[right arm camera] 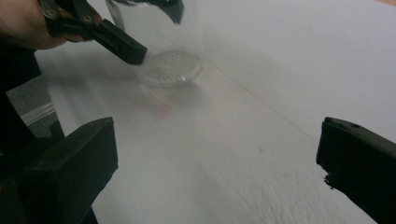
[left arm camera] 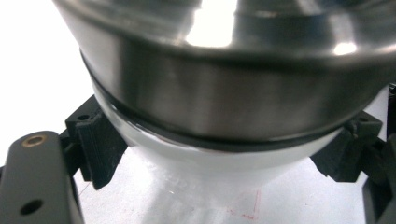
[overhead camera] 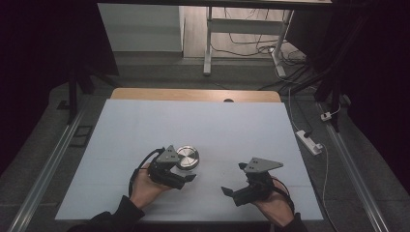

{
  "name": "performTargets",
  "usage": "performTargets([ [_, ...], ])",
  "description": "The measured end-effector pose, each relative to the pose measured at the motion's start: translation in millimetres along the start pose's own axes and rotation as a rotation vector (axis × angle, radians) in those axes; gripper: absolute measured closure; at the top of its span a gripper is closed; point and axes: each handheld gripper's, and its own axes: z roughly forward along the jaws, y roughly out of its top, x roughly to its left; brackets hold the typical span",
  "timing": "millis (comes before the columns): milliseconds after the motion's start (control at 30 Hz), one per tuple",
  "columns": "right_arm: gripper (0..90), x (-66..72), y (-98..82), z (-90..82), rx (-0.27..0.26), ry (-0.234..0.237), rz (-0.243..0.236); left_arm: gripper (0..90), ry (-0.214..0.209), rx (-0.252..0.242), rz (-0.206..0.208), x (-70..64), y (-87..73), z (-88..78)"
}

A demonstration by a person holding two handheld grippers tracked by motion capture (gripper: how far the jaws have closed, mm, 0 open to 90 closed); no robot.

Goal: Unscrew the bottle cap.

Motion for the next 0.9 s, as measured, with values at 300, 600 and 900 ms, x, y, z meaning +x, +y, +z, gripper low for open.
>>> performTargets([
  [300,0.0,11.0,32.6,23.5,-0.026,0.049,-0.045,16.0,-0.001,0.0,0.011,-2.6,0.9,1.9],
  [600,0.0,18.6,52.4,49.7,-0.045,0.073,-0.032,16.0,0.009,0.009,-0.002,-3.8,1.2,3.1],
  [900,0.7,30.9,72.0,76.9,-0.063,0.068,-0.055,16.0,0.013,0.017,0.0,-5.9,2.1,4.7],
])
